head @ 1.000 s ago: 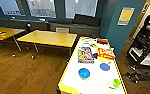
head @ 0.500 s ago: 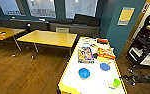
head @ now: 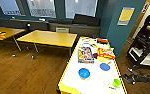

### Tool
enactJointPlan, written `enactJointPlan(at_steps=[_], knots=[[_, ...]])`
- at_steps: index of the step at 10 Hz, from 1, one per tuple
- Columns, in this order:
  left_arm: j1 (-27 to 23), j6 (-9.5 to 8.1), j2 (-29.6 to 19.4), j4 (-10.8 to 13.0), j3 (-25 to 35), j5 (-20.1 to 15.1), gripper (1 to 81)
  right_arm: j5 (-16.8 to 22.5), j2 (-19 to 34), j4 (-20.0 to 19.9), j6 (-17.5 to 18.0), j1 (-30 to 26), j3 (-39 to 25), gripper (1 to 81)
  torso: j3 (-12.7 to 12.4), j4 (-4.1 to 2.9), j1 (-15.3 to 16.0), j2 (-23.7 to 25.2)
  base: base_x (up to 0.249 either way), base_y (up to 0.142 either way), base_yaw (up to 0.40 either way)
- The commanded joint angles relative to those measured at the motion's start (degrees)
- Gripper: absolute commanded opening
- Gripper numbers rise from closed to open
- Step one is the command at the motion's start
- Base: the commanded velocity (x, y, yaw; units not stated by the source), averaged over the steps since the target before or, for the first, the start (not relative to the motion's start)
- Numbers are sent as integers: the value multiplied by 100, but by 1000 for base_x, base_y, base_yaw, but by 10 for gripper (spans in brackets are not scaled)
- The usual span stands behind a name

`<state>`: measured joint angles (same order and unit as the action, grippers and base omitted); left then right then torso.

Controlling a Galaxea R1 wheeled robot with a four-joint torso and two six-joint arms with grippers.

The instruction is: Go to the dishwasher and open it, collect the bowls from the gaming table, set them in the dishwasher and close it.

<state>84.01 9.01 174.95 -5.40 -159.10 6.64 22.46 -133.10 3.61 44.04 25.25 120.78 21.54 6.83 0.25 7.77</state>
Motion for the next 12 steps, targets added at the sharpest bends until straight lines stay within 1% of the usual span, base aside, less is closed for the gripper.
enactJointPlan(at_steps=[1, 4, 10, 11, 12], knots=[[-134, 4, -3, -58, -16, -366, 811, 136, 35, -71, 25, -701, 128, 811, 0, 0, 0, 0, 0, 0, 0], [-134, 13, 32, -49, -16, -366, 811, 119, -97, -62, 34, -524, 295, 811, 2, 0, 2, 0, 0, 0, 0], [-143, 13, 32, -49, -16, -374, 811, 119, -53, -88, 43, -498, 603, 811, 2, 0, 2, 0, 0, 0, 0], [-143, 5, 23, -49, -16, -374, 811, 118, -62, -123, 52, -498, 691, 811, 2, 0, 2, 0, 0, 0, 0], [-143, 4, 23, -58, -16, -374, 811, 110, -71, -272, 43, -480, 796, 811, 2, 0, 2, 0, 0, 0, 0]])
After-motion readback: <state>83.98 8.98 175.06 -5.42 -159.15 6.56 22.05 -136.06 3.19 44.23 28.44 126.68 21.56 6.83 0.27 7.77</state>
